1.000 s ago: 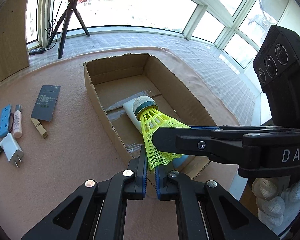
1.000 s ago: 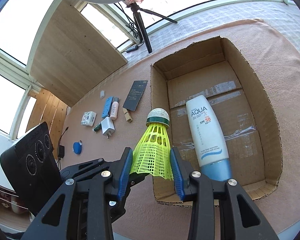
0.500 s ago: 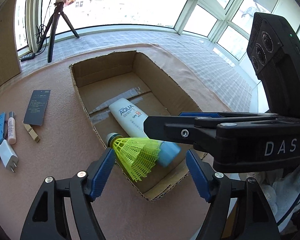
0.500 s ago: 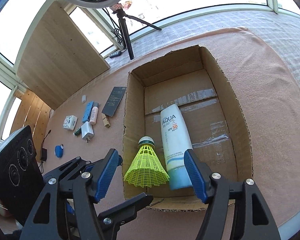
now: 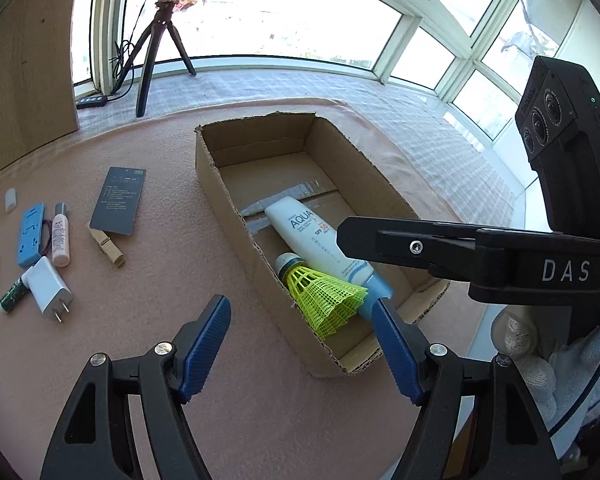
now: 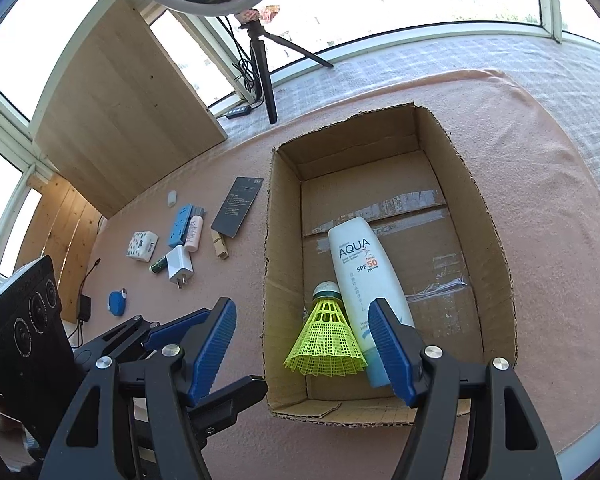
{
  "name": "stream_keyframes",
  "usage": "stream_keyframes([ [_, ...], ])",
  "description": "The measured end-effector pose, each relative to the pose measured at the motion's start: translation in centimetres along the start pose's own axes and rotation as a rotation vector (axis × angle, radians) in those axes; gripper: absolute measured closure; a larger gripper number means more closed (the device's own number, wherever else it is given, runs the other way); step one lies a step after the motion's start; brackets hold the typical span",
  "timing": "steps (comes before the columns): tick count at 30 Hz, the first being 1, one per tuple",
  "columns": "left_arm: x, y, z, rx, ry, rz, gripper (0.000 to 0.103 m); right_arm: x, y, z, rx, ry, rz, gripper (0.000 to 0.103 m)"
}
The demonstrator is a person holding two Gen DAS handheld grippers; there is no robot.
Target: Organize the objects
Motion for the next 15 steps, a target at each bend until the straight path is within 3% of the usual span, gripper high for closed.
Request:
stream_keyframes([
  [15, -14.9, 4.4, 4.7, 0.047, 0.166, 0.183, 0.027, -8.5, 4.4, -3.4, 0.017, 0.054, 0.14, 0.038],
])
Point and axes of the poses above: each gripper's, at about its wrist camera, not at the fingertips, and z roughly against the way its jaws point, x to its right, y to its top, the point moved 9 cm from there along -z, roughly the way its jaws point, and after that the axes turned 11 degrees about z, right-handed, at the moved point
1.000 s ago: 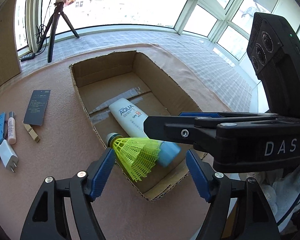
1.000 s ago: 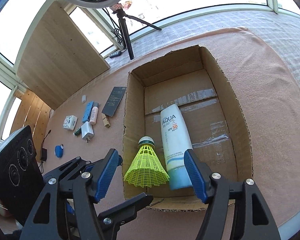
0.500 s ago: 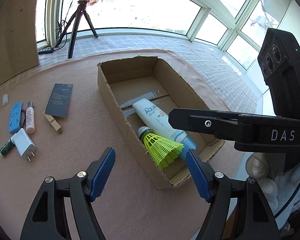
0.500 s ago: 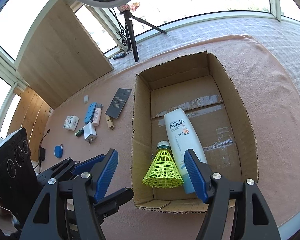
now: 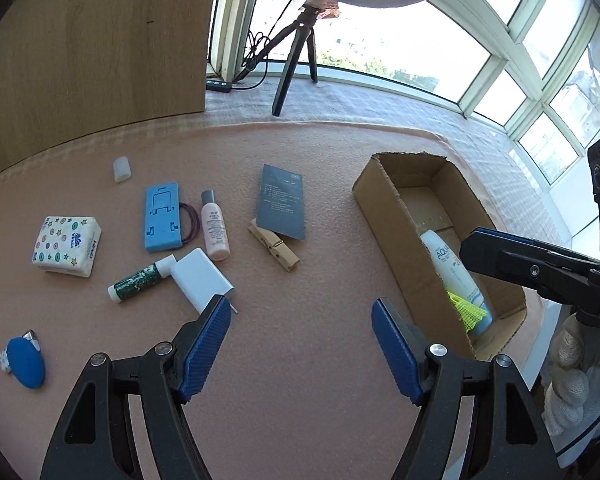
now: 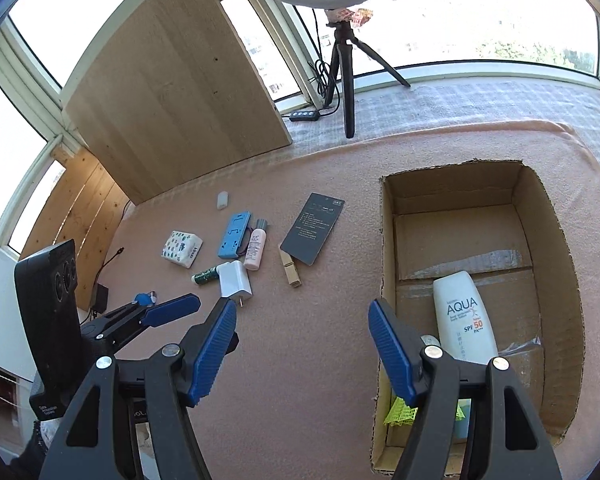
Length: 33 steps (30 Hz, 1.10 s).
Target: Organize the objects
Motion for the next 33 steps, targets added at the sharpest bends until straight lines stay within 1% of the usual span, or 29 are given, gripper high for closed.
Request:
stream_keyframes([
  [7, -6.7, 5.2, -1.1, 0.01, 0.082, 0.079, 0.028, -2.6, 1.2, -4.6, -0.063, -0.014, 0.04, 0.038],
  [12, -9.3, 8.7, -3.1, 0.001, 0.112, 0.122, 0.028, -3.2, 1.8, -7.6, -0.104, -0.028, 0.037, 0.038],
  [17, -10.3, 11.2, -6.5, -0.032, 0.124, 0.141, 0.028, -2.3, 2.8, -10.2, -0.141, -0.05, 0.01, 0.038],
  [24, -10.3, 12.6, -11.1, -0.079, 0.137, 0.157, 0.028, -0.3, 3.9, -13.3, -0.188, -0.075, -0.043, 0.039],
  [25, -10.2, 12.7, -11.6, -0.084, 0.142, 0.151, 0.028, 0.0, 4.0, -13.7, -0.197, -0.082, -0.049, 0.04],
  [27, -10.2, 12.9, -12.5, -0.095, 0.157, 0.137, 0.028, 0.5, 3.9, -14.6, -0.213, -0.086, -0.064, 0.047],
  [28, -10.3, 13.0, -12.9, -0.1, 0.167, 0.132, 0.029, 0.6, 3.9, -14.9, -0.22, -0.087, -0.068, 0.048],
  [30, -10.5, 13.2, -13.6, -0.101, 0.195, 0.124, 0.033, 0.7, 3.7, -15.7, -0.231, -0.098, -0.068, 0.051],
  [31, -10.6, 13.4, -13.7, -0.086, 0.207, 0.114, 0.033, 0.6, 3.6, -16.1, -0.236, -0.103, -0.067, 0.052],
  [33, -10.7, 13.6, -13.9, -0.078, 0.234, 0.094, 0.039, 0.6, 3.3, -16.6, -0.245, -0.109, -0.064, 0.056],
])
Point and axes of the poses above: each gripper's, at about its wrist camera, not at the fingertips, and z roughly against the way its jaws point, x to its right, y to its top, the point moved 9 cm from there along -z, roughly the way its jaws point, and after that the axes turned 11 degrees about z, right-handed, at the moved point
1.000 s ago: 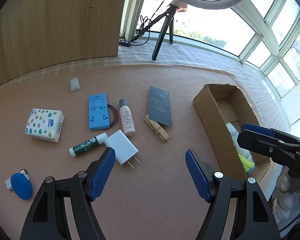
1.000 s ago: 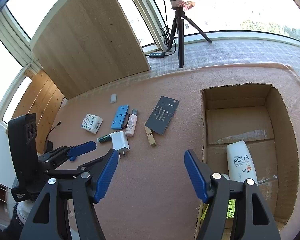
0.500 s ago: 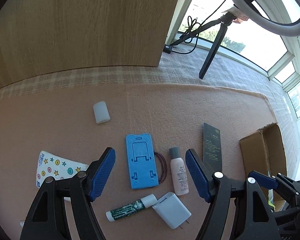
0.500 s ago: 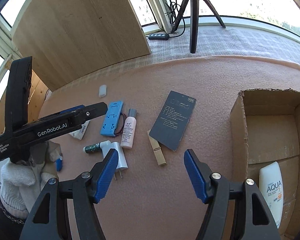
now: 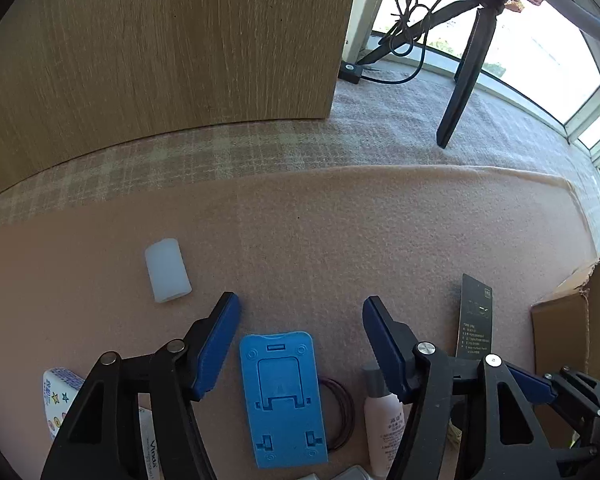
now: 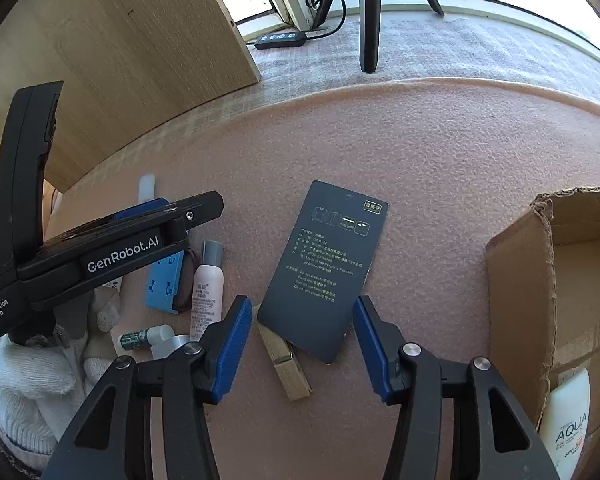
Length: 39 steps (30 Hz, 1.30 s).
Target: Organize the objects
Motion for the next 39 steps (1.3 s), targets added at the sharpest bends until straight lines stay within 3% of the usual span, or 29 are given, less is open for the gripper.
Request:
stream_keyframes([
  [8, -0.1, 0.4, -0.2, 0.021, 0.062, -0.043, 0.067, -0.6, -0.2, -0.9, -0.01, -0.059, 0.053, 0.057],
  [12, 0.8, -1.0, 0.3, 0.023, 0.043, -0.082, 0.081, -0.9, -0.3, -0.6, 0.001, -0.076, 0.088, 0.068],
  [15, 1.6, -2.6, 0.8, 0.022, 0.023, -0.104, 0.084, -1.2, -0.4, -0.4, 0.007, -0.064, 0.104, 0.077],
  [20, 2.4, -5.8, 1.9, 0.026, -0.002, -0.147, 0.089, -2.1, -1.5, -0.3, 0.013, -0.058, 0.16, 0.082],
  [21, 2.5, -6.4, 2.1, 0.029, -0.004, -0.151, 0.089, -2.3, -2.0, -0.4, 0.003, -0.061, 0.176, 0.088],
  [30, 0.5, -12.5, 5.4, 0.032, -0.032, -0.158, 0.09, -1.7, -4.8, 0.5, 0.003, -0.06, 0.19, 0.09],
  [37, -1.5, -16.5, 7.4, 0.014, -0.07, -0.1, 0.092, -0.7, -5.9, 1.4, 0.009, -0.042, 0.136, 0.091],
  [39, -2.3, -17.4, 7.8, 0.016, -0.068, -0.085, 0.092, -0.2, -5.9, 1.8, 0.023, -0.053, 0.111, 0.087],
])
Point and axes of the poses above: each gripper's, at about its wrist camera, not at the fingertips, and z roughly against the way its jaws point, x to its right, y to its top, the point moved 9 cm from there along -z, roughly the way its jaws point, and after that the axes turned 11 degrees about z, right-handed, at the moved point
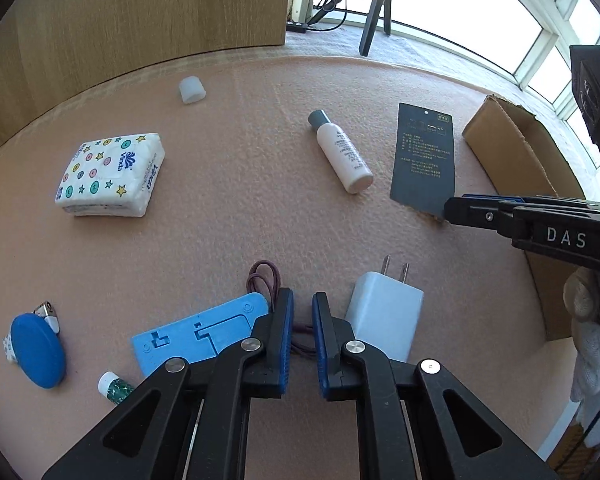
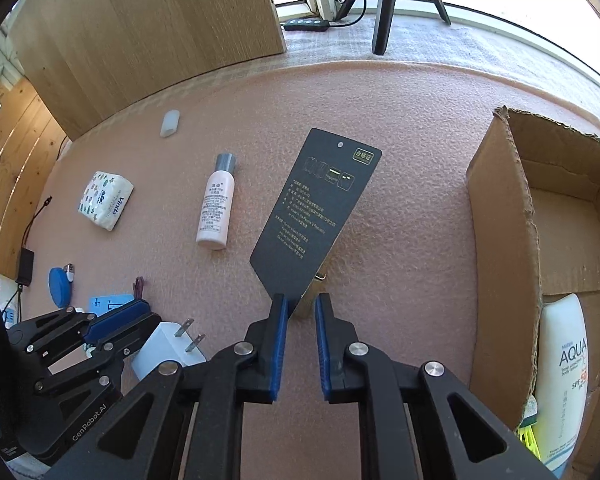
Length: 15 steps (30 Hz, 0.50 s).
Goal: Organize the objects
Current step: 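Lift the dark card with the right gripper and set it back down, then grasp the green tube with the left gripper while the right gripper grasps the purple cable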
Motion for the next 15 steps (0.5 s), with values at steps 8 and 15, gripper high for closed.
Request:
stream_keyframes([
  [8, -3.7, -1.4, 1.5, 0.0, 0.002, 0.071, 0.095, -0.7, -0.4, 2.2, 0.047, -0.009, 0.014, 0.071],
  [15, -6.3, -1.5, 4.4, 0.034, -0.041, 0.151, 0.061, -3.3, -1.3, 3.2, 0.063, 0.097, 0.002, 0.07],
])
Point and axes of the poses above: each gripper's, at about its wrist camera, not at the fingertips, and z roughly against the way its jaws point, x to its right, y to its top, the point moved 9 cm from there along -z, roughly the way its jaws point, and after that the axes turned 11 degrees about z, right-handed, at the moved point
